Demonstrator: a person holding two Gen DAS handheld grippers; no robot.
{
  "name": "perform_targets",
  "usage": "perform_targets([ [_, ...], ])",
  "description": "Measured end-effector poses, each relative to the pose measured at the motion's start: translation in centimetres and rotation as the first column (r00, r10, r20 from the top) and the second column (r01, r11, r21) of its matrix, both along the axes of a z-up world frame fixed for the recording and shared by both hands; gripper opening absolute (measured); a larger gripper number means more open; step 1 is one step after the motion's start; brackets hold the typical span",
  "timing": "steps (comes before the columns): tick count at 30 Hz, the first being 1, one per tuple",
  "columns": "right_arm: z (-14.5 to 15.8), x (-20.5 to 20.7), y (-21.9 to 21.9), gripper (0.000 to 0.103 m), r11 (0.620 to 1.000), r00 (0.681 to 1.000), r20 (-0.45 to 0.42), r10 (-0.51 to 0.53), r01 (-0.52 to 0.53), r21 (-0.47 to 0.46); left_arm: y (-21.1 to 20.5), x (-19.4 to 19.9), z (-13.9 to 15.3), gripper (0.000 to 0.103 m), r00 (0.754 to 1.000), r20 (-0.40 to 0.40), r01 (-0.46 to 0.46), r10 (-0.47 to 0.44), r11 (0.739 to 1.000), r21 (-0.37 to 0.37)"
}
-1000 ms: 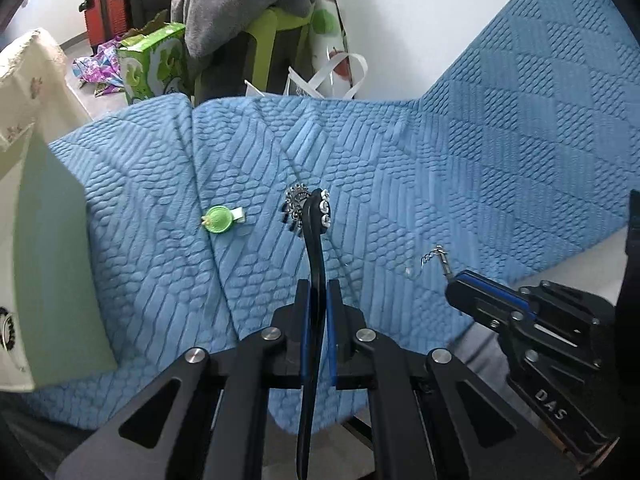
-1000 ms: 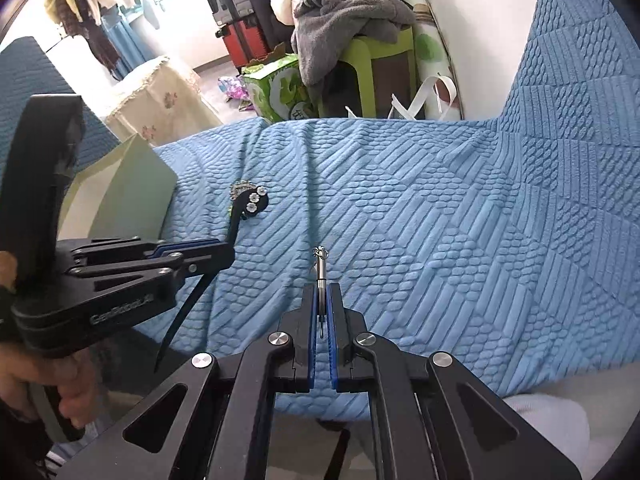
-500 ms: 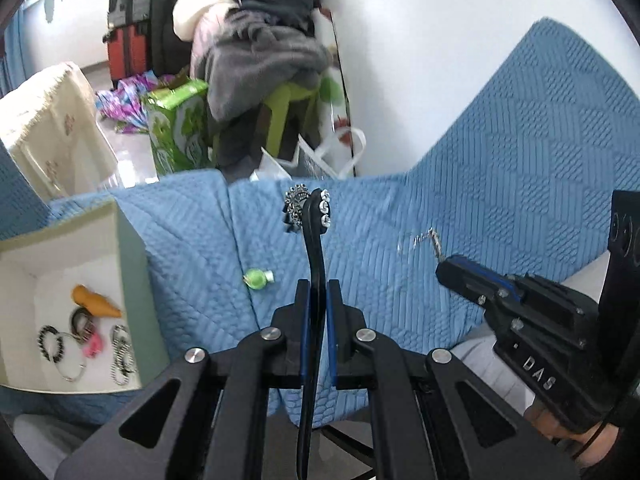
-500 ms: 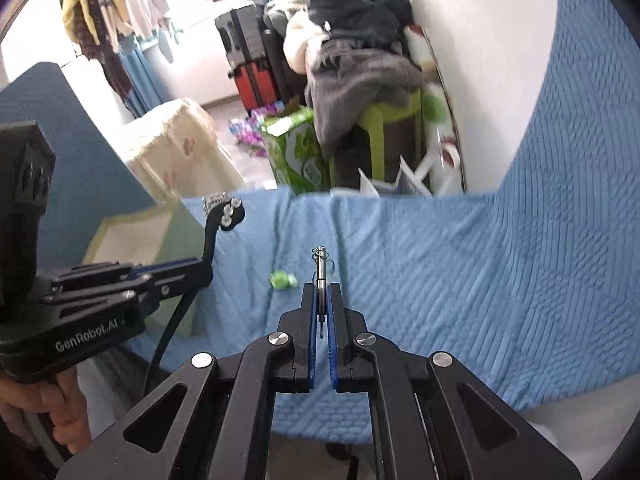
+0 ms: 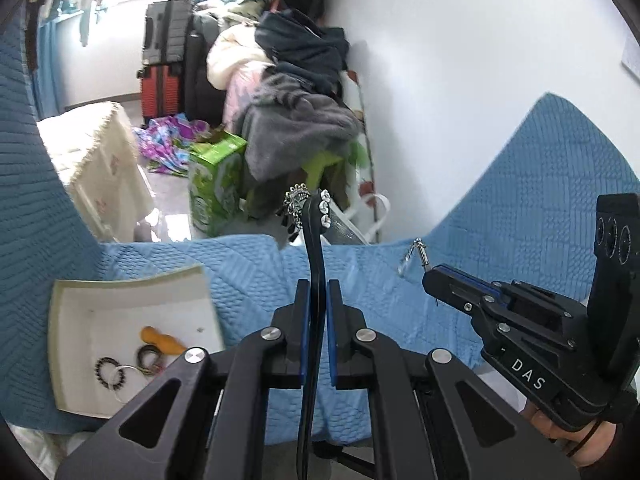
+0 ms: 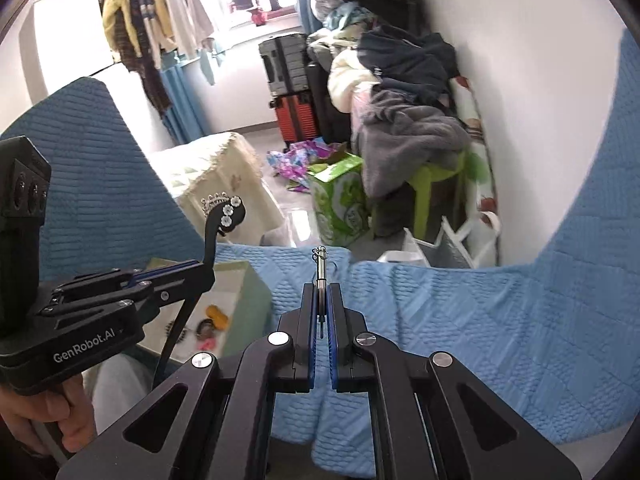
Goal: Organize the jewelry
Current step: 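Carry the hair stick and ring pin into the green box and release both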
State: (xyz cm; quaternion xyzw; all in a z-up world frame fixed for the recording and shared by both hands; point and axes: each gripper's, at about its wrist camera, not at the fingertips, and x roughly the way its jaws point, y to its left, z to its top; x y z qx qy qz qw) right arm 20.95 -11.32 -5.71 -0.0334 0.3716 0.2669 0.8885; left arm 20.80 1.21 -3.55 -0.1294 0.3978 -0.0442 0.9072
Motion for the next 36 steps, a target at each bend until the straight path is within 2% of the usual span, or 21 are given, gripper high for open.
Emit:
perform_targets([
  [9,-1.1,-0.1,7.5,0.003,0.994,0.994,0.000,0.111,-0.111,0.007,7.7,-0.8,-2.2,0.007,0.991,-0.032,-0.131,0.132,0.991,0.016],
  [18,-6.9,0.4,14.8,0.003,0.966,0.963,-0.109,0.245,-0.252,-0.059,12.6,-0.6,-7.8,0.007,0.969,-0.133,-0.211,0.210,0.977,0.006],
  [28,-13.3,1.2,18.1,0.003,0.937,0.933,-0.219,0.285,-0.319,-0.142,15.0,-0.7,-13.1,0.007,0.941,-0.244,-0.244,0.234,0.970,-0.014],
  [32,-14.1,1.3,18.4,0.004,0.931,0.922,-0.250,0.294,-0.336,-0.144,15.4,-0.8,-13.5,0.007,0.936,-0.256,-0.257,0.242,0.966,-0.027],
  [36,-13.3,1.3,18.2,0.005,0.931,0.920,-0.249,0.302,-0.341,-0.131,15.2,-0.9,-12.7,0.007,0.939,-0.243,-0.256,0.245,0.966,-0.017],
])
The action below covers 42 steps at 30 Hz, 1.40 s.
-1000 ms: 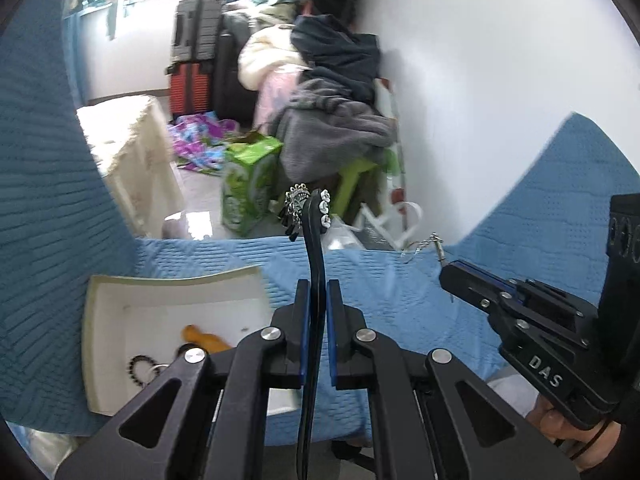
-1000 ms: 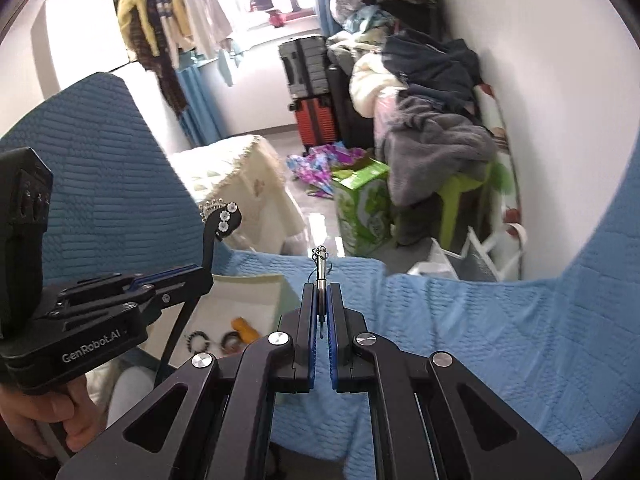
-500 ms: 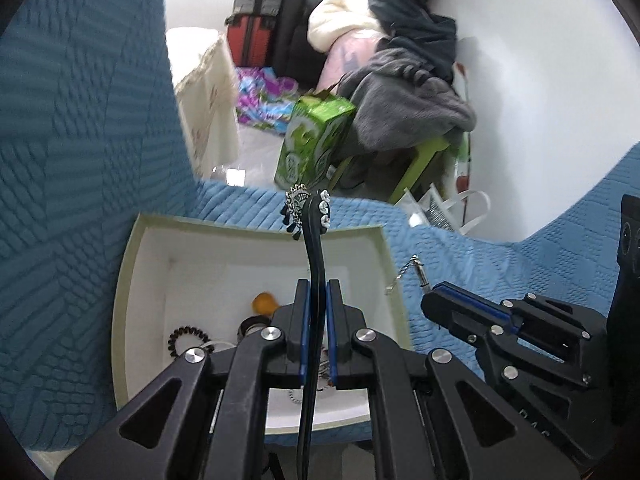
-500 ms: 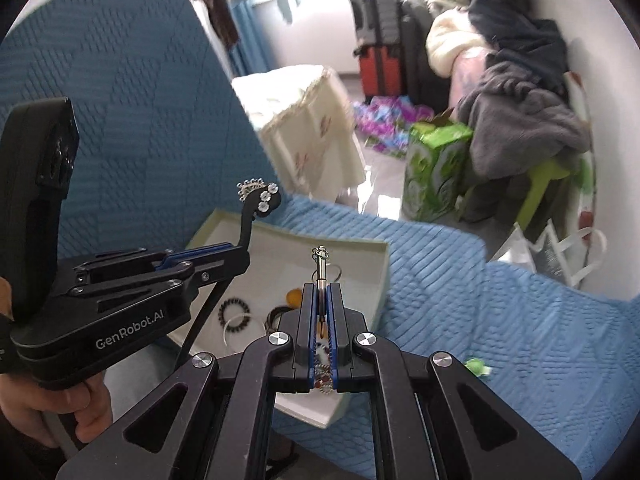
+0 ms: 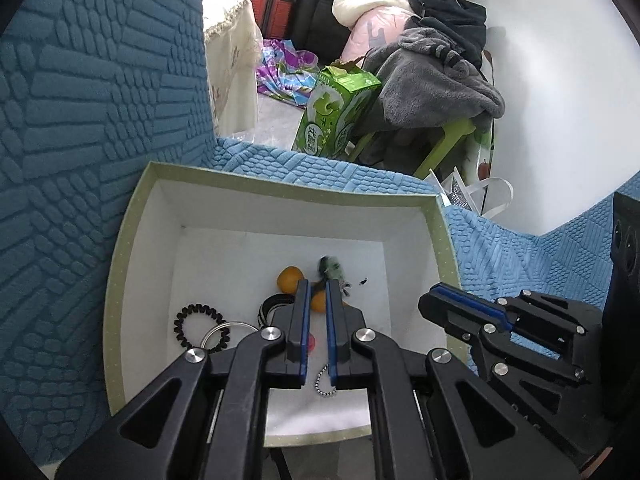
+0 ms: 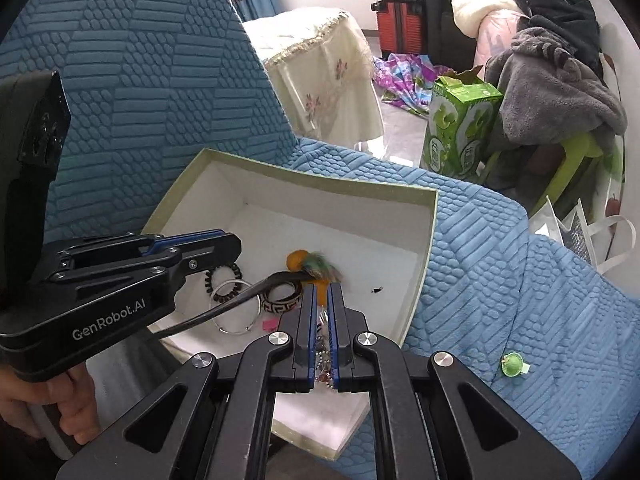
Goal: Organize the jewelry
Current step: 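Carry the hair stick and ring pin into the green box and release both, then grasp the green hat-shaped clip with the right gripper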
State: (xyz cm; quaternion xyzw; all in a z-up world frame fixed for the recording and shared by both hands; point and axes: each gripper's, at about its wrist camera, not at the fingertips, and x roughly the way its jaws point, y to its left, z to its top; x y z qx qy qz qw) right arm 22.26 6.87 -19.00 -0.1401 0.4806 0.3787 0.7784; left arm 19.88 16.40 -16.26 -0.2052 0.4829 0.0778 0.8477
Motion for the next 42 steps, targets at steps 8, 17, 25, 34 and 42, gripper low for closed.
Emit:
perform_targets([
  [8,4.2,-0.4,-3.0,0.011,0.997,0.998,0.060,-0.025,0.021,0.068,-1.4,-0.9,3.2,0.012,0.998,0.056,0.003,-0.005,0.999,0.034],
  [17,6.9,0.1,-8.4,0.020,0.989,0.982,0.145,-0.120,0.106,0.104,-3.8,-2.2,6.1,0.032,0.993,0.116,0.021,-0.029,0.998,0.066],
  [25,3.6,3.2,-13.1,0.020,0.977,0.967,0.144,-0.211,0.203,0.071,-5.4,-2.5,6.6,0.042,0.986,0.162,0.013,-0.028,0.996,0.089],
  [34,-3.3,6.0,-16.1,0.021,0.968,0.965,0.087,-0.248,0.250,-0.017,-6.5,-2.4,4.9,0.077,0.992,0.129,-0.008,-0.009,0.991,0.131],
  [42,-8.0,6.9,-16.4,0.032,0.971,0.973,0.014,-0.231,0.231,-0.054,-7.5,-2.3,3.6,0.079,0.994,0.111,-0.006,-0.009,0.991,0.133],
])
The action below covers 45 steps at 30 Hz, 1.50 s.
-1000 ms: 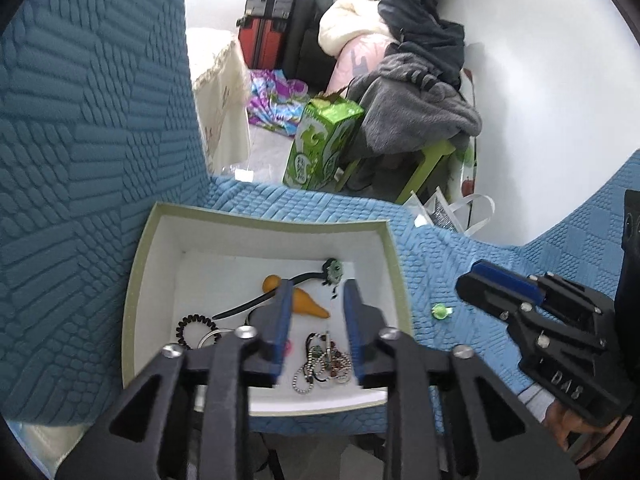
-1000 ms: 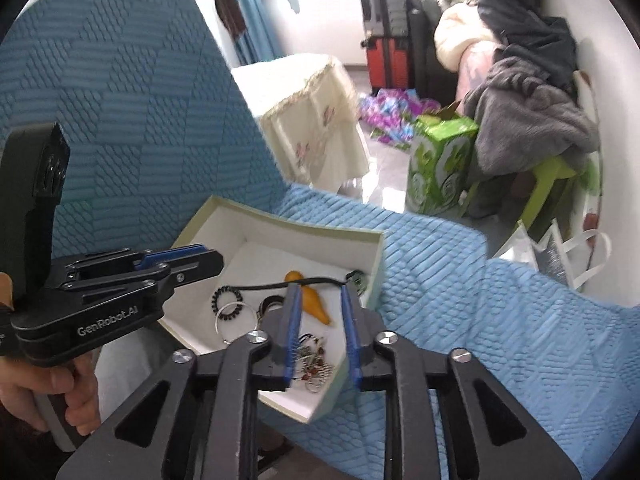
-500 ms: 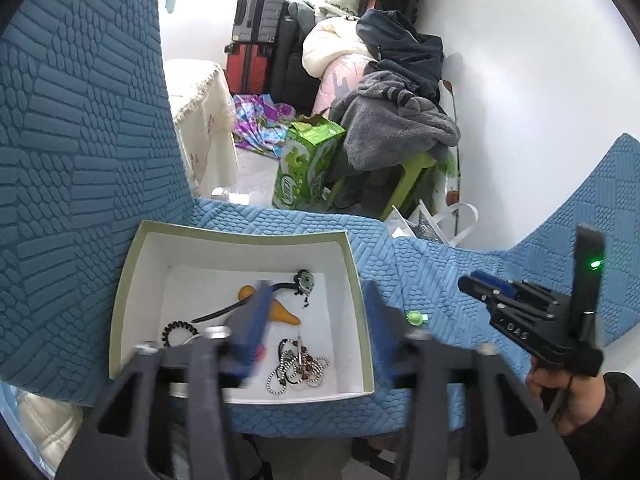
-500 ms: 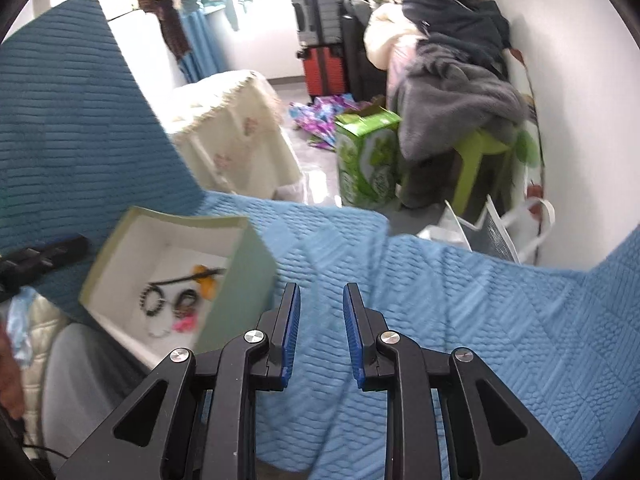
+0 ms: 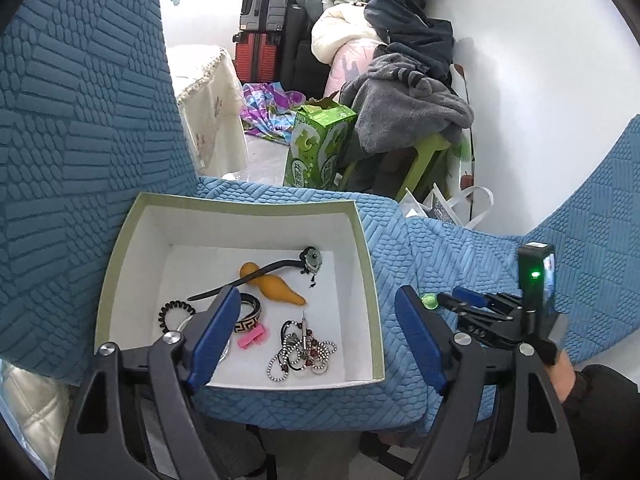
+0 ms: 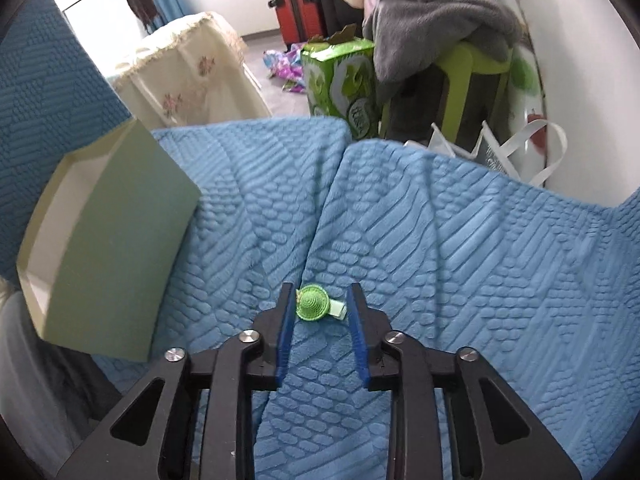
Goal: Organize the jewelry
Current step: 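Grasp the green hat-shaped clip with the right gripper, then carry the green clip into the green box and open the right gripper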
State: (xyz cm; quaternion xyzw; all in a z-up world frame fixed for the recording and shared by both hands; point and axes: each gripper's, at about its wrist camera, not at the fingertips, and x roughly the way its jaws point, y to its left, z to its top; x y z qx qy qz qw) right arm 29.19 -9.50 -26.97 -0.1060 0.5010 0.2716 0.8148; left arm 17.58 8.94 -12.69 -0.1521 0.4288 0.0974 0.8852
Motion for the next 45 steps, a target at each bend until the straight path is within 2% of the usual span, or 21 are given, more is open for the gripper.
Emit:
perform_targets([
  [1,-0.4,0.0,0.1,0.040,1.000,1.000,-0.001,0.001,-0.001,-0.008,0.0,0.1,-0.1,0.079,1.000,-0.002,-0.002,0.002,1.000,0.002],
  [3,-1.1,0.1,0.2,0.046,1.000,1.000,0.004,-0.006,0.006,-0.021,0.0,0.2,-0.2,0.079,1.000,-0.007,-0.008,0.008,1.000,0.006],
  [9,-2.5,0.3,0.4,0.047,0.999,1.000,-0.006,-0.005,0.005,-0.040,0.0,0.6,-0.7,0.079,1.000,-0.028,-0.007,0.008,1.000,0.005],
  [11,-2.6,-0.1,0.8,0.044,0.998,1.000,0.024,0.008,-0.007,-0.066,-0.1,0.5,-0.8,0.079,0.999,-0.032,-0.009,0.009,1.000,0.007],
  [12,-2.6,-0.3,0.9,0.034,0.996,0.999,0.041,0.014,-0.010,-0.084,-0.1,0.4,-0.8,0.079,0.999,-0.030,-0.010,0.010,1.000,0.005],
  [16,-1.9,-0.8,0.8,0.032,0.997,0.998,0.062,-0.002,0.007,-0.073,0.0,0.2,-0.6,0.079,1.000,-0.027,-0.009,0.010,1.000,0.004],
  [21,0.9,-1.0,0.4,0.032,0.998,0.996,0.079,-0.034,0.037,-0.041,-0.1,-0.4,0.6,0.079,1.000,-0.009,-0.003,0.003,1.000,0.001],
  [23,2.4,-1.2,0.4,0.032,0.998,0.995,0.082,-0.048,0.050,-0.024,-0.2,-0.5,1.1,0.079,1.000,-0.023,-0.003,0.003,1.000,0.019],
  [29,7.3,-2.3,0.6,0.032,0.997,0.991,0.111,-0.072,0.069,0.037,-0.1,-2.0,3.3,0.079,1.000,0.014,-0.002,0.002,1.000,0.021],
  [35,11.6,-3.7,0.9,0.032,0.995,0.990,0.107,-0.087,0.081,0.060,0.3,-4.1,5.2,0.079,0.999,0.009,-0.048,0.047,0.999,0.023],
  [45,17.7,-6.9,2.9,0.033,0.995,0.984,0.175,-0.039,0.022,0.099,1.5,-6.7,7.6,0.079,0.995,0.062,-0.080,0.078,0.997,0.020],
])
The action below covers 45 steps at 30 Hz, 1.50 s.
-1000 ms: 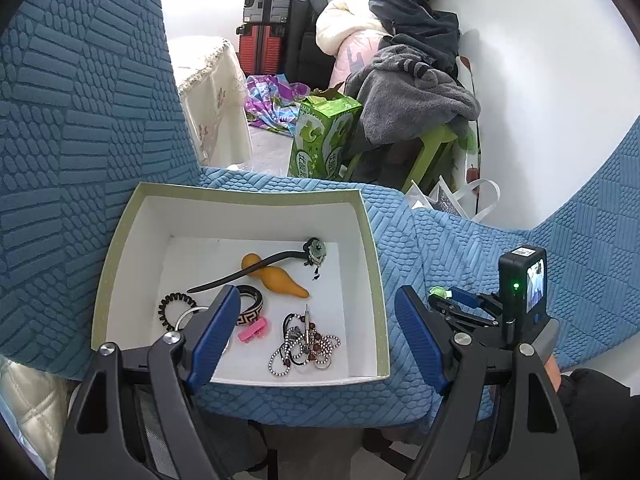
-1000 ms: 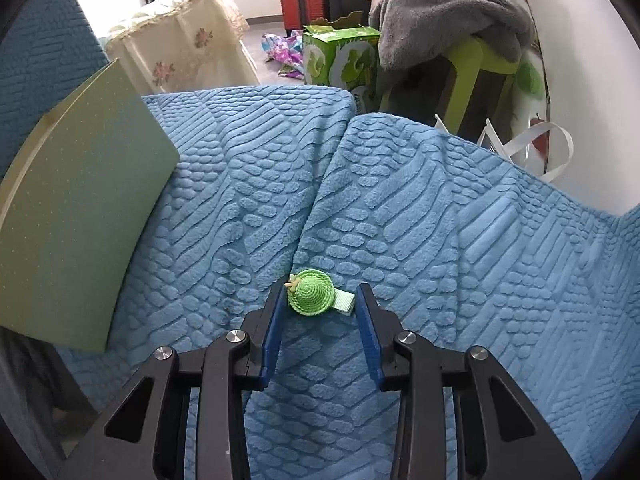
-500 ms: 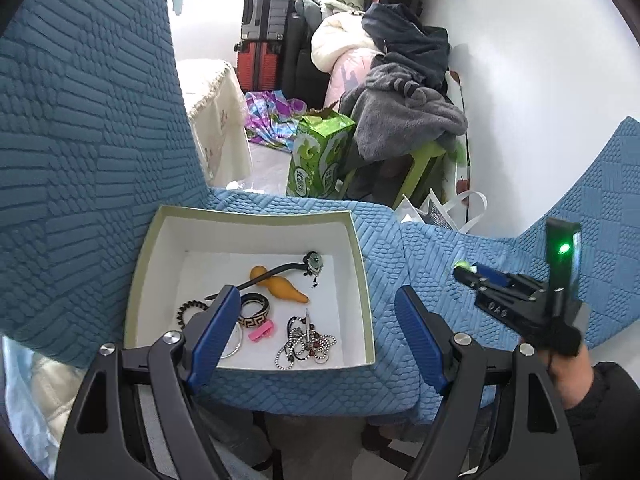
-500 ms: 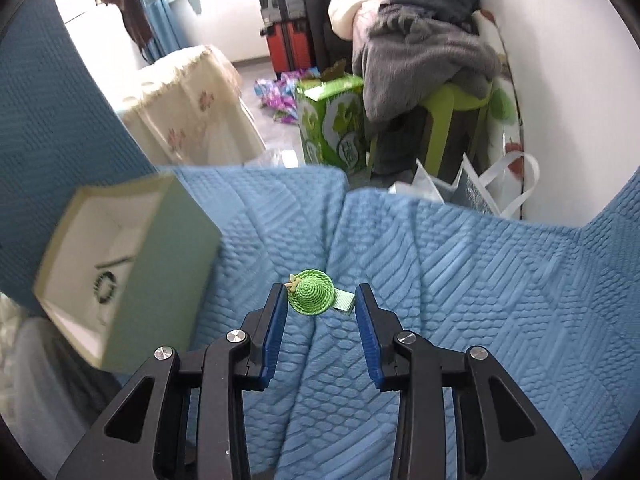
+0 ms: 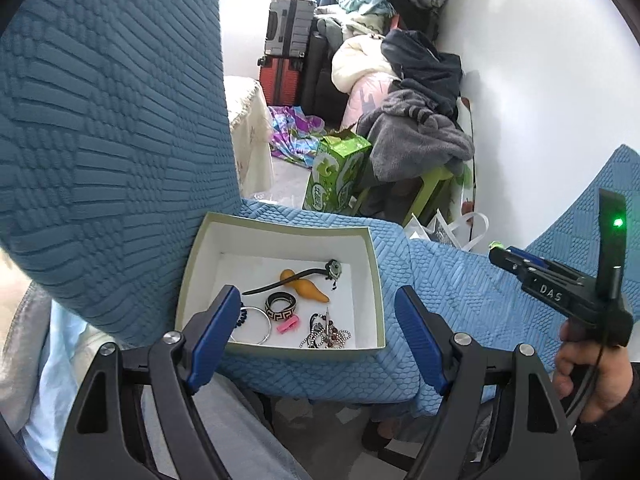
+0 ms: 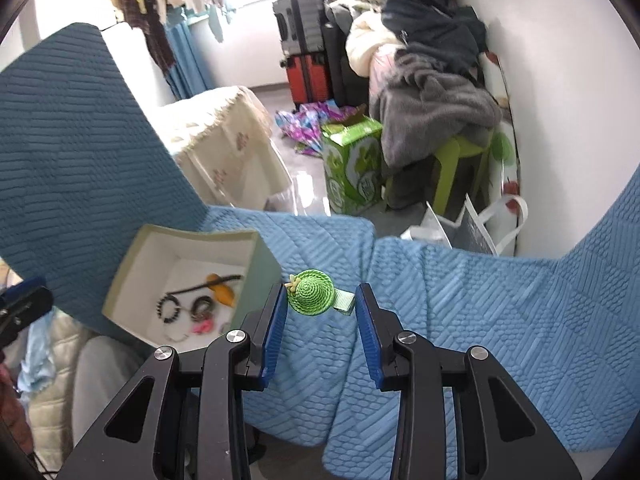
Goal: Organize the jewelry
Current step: 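Carry the green clip into the green box and open the right gripper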
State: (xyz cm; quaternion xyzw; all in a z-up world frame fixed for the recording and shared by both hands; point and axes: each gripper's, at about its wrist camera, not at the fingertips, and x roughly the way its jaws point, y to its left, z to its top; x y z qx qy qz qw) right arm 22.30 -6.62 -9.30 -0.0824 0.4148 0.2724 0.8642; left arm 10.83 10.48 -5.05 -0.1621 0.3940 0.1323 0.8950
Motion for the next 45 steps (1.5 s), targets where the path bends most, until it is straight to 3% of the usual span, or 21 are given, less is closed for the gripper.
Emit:
perform_targets([
  [8,2.2,-1.7,3.1,0.033,0.998,0.997,0.041,0.059,-0.060,0.018,1.7,-1.6,-0.3,0.079,1.000,0.014,-0.019,0.019,1.000,-0.010],
  [20,0.4,-2.5,8.5,0.033,0.996,0.995,0.038,0.088,-0.089,0.030,5.6,-2.9,-2.6,0.079,0.999,-0.001,-0.045,0.045,0.998,-0.035],
  [27,-2.3,-2.0,11.7,0.033,0.992,0.992,-0.003,0.125,-0.125,-0.005,6.6,-2.1,-3.7,0.079,1.000,-0.011,-0.013,0.013,1.000,-0.009],
  [40,-10.2,-1.4,16.9,0.033,0.970,0.963,-0.143,0.229,-0.238,-0.048,8.3,-0.9,-6.5,0.079,0.999,-0.046,-0.023,0.021,0.999,-0.045],
  [45,-11.9,-1.7,18.3,0.033,0.962,0.955,-0.166,0.247,-0.262,-0.074,8.9,-1.2,-6.7,0.079,0.999,-0.039,-0.034,0.031,0.997,-0.076],
])
